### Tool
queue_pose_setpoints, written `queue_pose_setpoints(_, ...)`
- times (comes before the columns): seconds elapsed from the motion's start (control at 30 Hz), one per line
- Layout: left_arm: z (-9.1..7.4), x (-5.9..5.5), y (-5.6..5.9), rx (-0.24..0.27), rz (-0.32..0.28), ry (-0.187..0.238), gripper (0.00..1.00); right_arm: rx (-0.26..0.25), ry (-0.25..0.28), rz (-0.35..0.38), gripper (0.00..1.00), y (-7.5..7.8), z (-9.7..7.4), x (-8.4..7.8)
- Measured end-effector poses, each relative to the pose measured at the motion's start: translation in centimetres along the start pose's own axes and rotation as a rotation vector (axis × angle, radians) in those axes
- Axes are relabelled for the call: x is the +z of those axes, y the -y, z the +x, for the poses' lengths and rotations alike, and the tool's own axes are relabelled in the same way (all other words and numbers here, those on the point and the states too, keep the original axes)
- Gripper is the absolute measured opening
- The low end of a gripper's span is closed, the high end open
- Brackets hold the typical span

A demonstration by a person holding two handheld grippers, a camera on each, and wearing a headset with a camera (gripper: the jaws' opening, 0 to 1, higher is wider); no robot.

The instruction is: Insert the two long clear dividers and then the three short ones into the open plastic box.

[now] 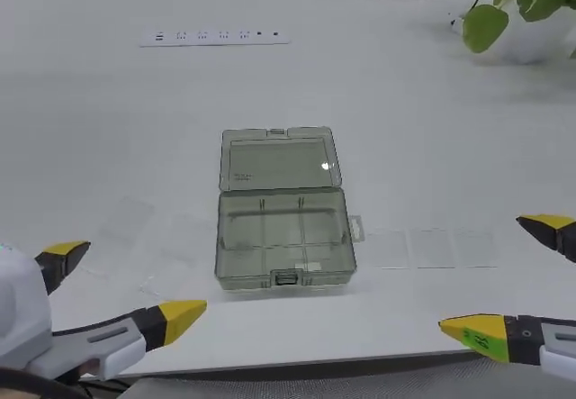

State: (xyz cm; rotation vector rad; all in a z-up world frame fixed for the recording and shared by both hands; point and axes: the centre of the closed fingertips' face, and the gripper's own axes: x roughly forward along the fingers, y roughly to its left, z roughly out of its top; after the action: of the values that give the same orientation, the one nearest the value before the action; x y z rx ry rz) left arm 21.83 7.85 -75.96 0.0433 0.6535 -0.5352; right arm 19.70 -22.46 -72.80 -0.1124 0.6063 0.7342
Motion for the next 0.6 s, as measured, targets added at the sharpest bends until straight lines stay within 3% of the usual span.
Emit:
queue_pose_setpoints(0.37,0.1,-0.5,-0.6,0.011,-0.006,-0.042,0.93,-0.004,0.009,-0.02,1.0,-0.1,-0.4,0.4)
queue_pose_setpoints(0.6,0.6,-1.6,-1.2,0.03,-0.046,-0.119,0.87,-0.001,0.019,-0.009,1.0,-0.1,-0.4,0.4)
